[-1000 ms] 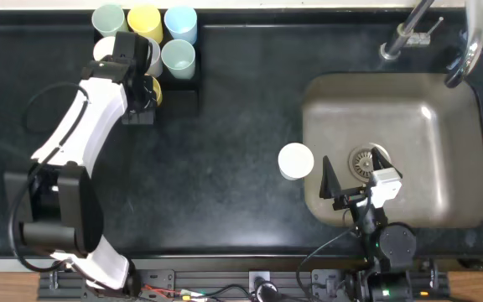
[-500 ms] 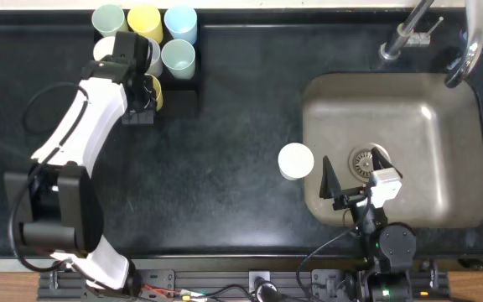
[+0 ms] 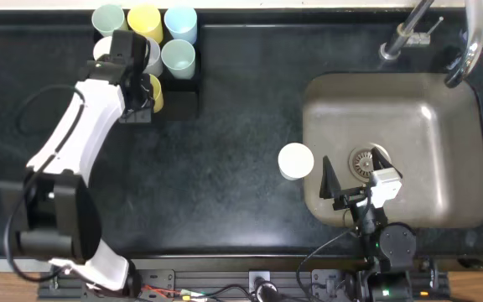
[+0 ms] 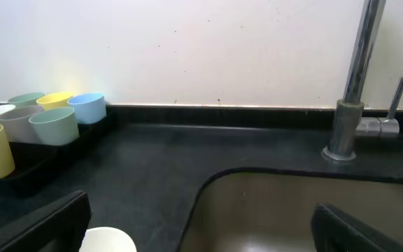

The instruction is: Store Cups

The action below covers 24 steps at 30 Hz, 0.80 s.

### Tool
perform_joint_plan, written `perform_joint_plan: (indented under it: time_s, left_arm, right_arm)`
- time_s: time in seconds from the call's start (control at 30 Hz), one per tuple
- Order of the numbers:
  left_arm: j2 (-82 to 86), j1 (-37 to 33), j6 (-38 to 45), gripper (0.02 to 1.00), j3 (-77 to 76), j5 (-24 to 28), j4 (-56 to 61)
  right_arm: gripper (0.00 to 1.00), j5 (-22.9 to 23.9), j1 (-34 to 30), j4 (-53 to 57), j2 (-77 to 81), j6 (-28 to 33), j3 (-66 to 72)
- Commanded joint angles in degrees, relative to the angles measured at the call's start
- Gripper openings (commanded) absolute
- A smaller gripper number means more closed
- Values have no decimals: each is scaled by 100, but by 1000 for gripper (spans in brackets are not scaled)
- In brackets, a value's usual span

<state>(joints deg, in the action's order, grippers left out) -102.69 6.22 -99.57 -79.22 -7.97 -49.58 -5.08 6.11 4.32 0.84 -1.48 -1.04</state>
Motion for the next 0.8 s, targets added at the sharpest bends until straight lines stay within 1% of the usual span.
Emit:
perform_joint_plan:
  time_s: [0.03, 0.17, 0.2, 0.27, 0.33, 0.4, 0.43, 0.47, 0.5, 0.57, 0.6, 0.63, 0.7, 0.73, 0.8]
  left_arm:
    - [428, -48, -81, 299, 2, -260, -20]
    - [778, -48, -76, 351, 2, -216, 24]
    - [942, -48, 31, 362, 4, -229, 76]
    - [1318, -46, 669, 371, 7, -385, 376]
    - [1740, -46, 1746, 373, 20, -730, 997]
    - [2177, -46, 3609, 402, 76, -960, 2063]
    - [2354, -46, 4463, 404, 140, -966, 2605]
    - [2544, -46, 5438, 437, 238, -901, 3254]
    - [2693, -46, 6212, 498, 326, -776, 3744]
    - [3025, -48, 7770, 599, 581, -363, 4693]
    - [3176, -55, 8310, 641, 721, -201, 5018]
    - [3346, -59, 8874, 649, 905, -39, 5355]
    - [3703, -61, 9792, 649, 1335, 282, 5917]
    - [3880, -76, 10115, 684, 1567, 474, 6159]
    - [4315, -192, 10616, 781, 2177, 1043, 6629]
  right_arm:
    - [998, 44, 35, -28, -63, -22, 76]
    - [996, 44, 35, -26, -63, -22, 76]
    - [998, 44, 35, -26, -63, -22, 76]
    - [998, 44, 35, -28, -63, -22, 76]
    - [996, 44, 35, -26, -63, -22, 76]
    - [998, 44, 35, -28, -63, -22, 76]
    - [998, 44, 35, -28, -63, -22, 76]
    - [996, 44, 35, -28, -63, -22, 76]
    - [998, 44, 35, -26, -63, -22, 76]
    - [998, 44, 35, -28, -63, -20, 76]
    - [998, 44, 35, -26, -63, -22, 76]
    - [998, 44, 35, -28, -63, -22, 76]
    - [996, 44, 35, -28, -63, -22, 76]
    - [998, 44, 35, -28, -63, -20, 76]
    - [998, 44, 35, -26, -63, -22, 76]
